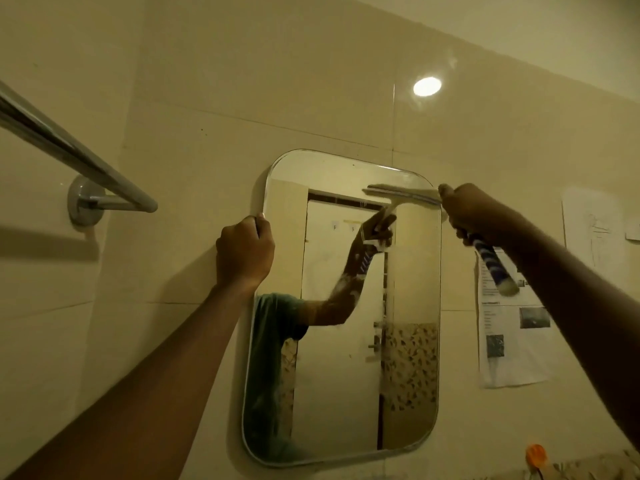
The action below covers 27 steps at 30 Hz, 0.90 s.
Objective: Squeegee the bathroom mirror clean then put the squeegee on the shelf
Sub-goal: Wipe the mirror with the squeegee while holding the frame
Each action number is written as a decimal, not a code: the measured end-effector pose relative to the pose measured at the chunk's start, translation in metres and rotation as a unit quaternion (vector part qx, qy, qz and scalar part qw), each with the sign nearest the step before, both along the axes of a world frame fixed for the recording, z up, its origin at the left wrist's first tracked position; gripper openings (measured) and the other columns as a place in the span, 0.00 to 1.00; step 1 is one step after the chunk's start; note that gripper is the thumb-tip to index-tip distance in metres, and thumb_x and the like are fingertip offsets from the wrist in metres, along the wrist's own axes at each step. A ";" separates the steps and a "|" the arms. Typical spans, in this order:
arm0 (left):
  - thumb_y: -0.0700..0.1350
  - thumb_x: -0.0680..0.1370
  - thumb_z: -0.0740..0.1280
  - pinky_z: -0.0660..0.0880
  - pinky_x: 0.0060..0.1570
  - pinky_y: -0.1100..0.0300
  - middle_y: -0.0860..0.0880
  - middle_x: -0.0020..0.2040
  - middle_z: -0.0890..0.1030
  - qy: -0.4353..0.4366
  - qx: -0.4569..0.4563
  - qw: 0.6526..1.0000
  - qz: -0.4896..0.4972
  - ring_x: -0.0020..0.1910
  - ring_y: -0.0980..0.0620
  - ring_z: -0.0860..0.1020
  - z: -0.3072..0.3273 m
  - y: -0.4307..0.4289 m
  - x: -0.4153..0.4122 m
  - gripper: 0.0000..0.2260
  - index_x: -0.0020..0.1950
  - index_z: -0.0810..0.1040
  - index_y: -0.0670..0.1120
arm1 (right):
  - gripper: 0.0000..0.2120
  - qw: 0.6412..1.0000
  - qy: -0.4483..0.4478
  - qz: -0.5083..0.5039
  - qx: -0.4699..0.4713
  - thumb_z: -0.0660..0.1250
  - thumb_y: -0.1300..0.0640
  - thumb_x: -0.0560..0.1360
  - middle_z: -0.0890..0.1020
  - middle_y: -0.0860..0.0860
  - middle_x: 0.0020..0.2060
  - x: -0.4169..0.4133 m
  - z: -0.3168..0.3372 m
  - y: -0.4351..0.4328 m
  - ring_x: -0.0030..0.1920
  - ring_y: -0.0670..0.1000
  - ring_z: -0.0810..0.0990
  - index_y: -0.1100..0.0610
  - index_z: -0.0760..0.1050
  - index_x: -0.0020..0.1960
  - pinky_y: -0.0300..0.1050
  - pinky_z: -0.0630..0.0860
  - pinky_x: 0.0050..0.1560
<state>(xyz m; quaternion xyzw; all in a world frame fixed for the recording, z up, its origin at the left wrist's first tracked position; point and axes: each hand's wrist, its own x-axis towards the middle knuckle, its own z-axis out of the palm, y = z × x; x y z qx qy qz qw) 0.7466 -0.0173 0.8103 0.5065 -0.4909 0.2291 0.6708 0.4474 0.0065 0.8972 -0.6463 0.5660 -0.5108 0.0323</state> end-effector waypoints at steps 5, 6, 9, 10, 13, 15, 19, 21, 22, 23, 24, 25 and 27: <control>0.45 0.83 0.54 0.61 0.32 0.63 0.46 0.33 0.74 0.002 -0.008 1.000 0.006 0.27 0.56 0.66 0.000 0.000 -0.001 0.20 0.41 0.78 0.37 | 0.22 0.999 0.023 0.008 0.032 0.49 0.46 0.83 0.74 0.55 0.31 0.003 -0.092 -0.003 0.24 0.50 0.72 0.61 0.70 0.44 0.40 0.70 0.20; 0.45 0.83 0.54 0.63 0.35 0.62 0.45 0.34 0.76 0.003 -0.010 1.000 0.007 0.30 0.54 0.68 0.000 0.001 -0.002 0.20 0.42 0.79 0.36 | 0.21 0.999 0.026 0.011 0.037 0.49 0.46 0.82 0.74 0.55 0.30 0.004 -0.103 -0.001 0.24 0.50 0.72 0.61 0.70 0.44 0.39 0.70 0.20; 0.45 0.83 0.54 0.65 0.39 0.59 0.44 0.35 0.77 0.004 -0.015 1.000 0.009 0.34 0.50 0.71 0.000 0.003 -0.004 0.20 0.42 0.79 0.36 | 0.22 0.999 0.028 0.006 0.027 0.50 0.45 0.82 0.74 0.55 0.31 -0.001 -0.089 0.004 0.26 0.50 0.72 0.62 0.71 0.45 0.41 0.71 0.24; 0.45 0.83 0.54 0.65 0.38 0.59 0.44 0.34 0.76 0.003 -0.017 1.000 0.008 0.33 0.49 0.72 0.000 0.002 -0.003 0.19 0.41 0.79 0.36 | 0.23 1.000 0.017 0.001 0.006 0.50 0.45 0.82 0.73 0.55 0.31 -0.005 -0.072 0.004 0.27 0.51 0.72 0.63 0.72 0.46 0.42 0.71 0.25; 0.46 0.82 0.55 0.65 0.32 0.63 0.46 0.31 0.75 0.002 -0.023 1.000 0.010 0.30 0.49 0.73 0.000 -0.003 0.000 0.19 0.38 0.78 0.39 | 0.23 0.998 -0.025 -0.009 -0.054 0.51 0.45 0.82 0.73 0.56 0.32 -0.011 -0.011 0.001 0.27 0.51 0.71 0.64 0.72 0.49 0.42 0.70 0.26; 0.45 0.82 0.55 0.62 0.28 0.66 0.46 0.31 0.74 0.003 -0.028 1.000 0.014 0.28 0.52 0.71 0.000 -0.004 0.000 0.18 0.37 0.77 0.41 | 0.22 0.998 -0.042 -0.003 -0.055 0.51 0.45 0.82 0.72 0.55 0.33 -0.012 0.009 -0.006 0.28 0.51 0.71 0.64 0.71 0.51 0.42 0.69 0.26; 0.45 0.82 0.56 0.58 0.27 0.67 0.47 0.31 0.74 0.015 -0.023 0.999 0.037 0.25 0.58 0.65 0.002 -0.006 -0.002 0.18 0.37 0.77 0.41 | 0.22 0.999 -0.022 -0.005 -0.039 0.50 0.45 0.82 0.73 0.55 0.31 -0.008 -0.028 -0.017 0.27 0.51 0.72 0.63 0.70 0.47 0.41 0.70 0.24; 0.45 0.82 0.55 0.59 0.27 0.65 0.46 0.31 0.74 0.013 -0.026 0.999 0.040 0.25 0.57 0.66 0.001 -0.007 -0.002 0.18 0.38 0.78 0.40 | 0.23 1.000 0.002 0.007 -0.023 0.48 0.46 0.83 0.73 0.55 0.30 -0.009 -0.075 -0.019 0.25 0.51 0.72 0.62 0.70 0.44 0.41 0.71 0.22; 0.46 0.82 0.55 0.60 0.28 0.63 0.44 0.32 0.76 0.011 -0.029 0.999 0.041 0.26 0.54 0.68 0.001 -0.008 -0.003 0.19 0.39 0.78 0.39 | 0.22 1.000 0.013 0.014 -0.015 0.48 0.47 0.83 0.73 0.55 0.29 -0.009 -0.100 -0.017 0.25 0.50 0.72 0.61 0.71 0.43 0.41 0.71 0.20; 0.46 0.82 0.55 0.62 0.31 0.62 0.42 0.33 0.78 0.007 -0.033 0.999 0.042 0.28 0.50 0.71 0.001 -0.008 -0.003 0.19 0.40 0.79 0.38 | 0.21 1.000 0.019 0.019 -0.007 0.48 0.47 0.83 0.73 0.54 0.28 -0.009 -0.121 -0.014 0.24 0.50 0.72 0.59 0.71 0.42 0.40 0.71 0.19; 0.46 0.82 0.54 0.65 0.34 0.61 0.40 0.35 0.80 0.003 -0.039 0.998 0.043 0.31 0.46 0.74 0.000 -0.008 -0.003 0.20 0.41 0.79 0.37 | 0.20 0.999 0.025 0.020 0.001 0.48 0.48 0.83 0.73 0.54 0.28 -0.009 -0.137 -0.010 0.23 0.50 0.72 0.57 0.71 0.42 0.40 0.71 0.19; 0.46 0.82 0.54 0.66 0.36 0.60 0.38 0.37 0.81 0.000 -0.044 0.998 0.045 0.34 0.43 0.77 0.000 -0.008 -0.003 0.20 0.42 0.79 0.36 | 0.20 0.999 0.030 0.019 0.008 0.48 0.48 0.83 0.74 0.54 0.28 -0.009 -0.146 -0.006 0.23 0.50 0.72 0.57 0.71 0.41 0.40 0.71 0.19; 0.46 0.82 0.54 0.68 0.37 0.58 0.37 0.38 0.82 -0.010 -0.047 0.998 0.047 0.37 0.39 0.79 -0.001 -0.007 -0.003 0.20 0.42 0.79 0.36 | 0.21 0.999 0.035 0.019 0.015 0.49 0.47 0.83 0.73 0.54 0.28 -0.011 -0.140 -0.001 0.23 0.50 0.72 0.58 0.71 0.41 0.41 0.72 0.20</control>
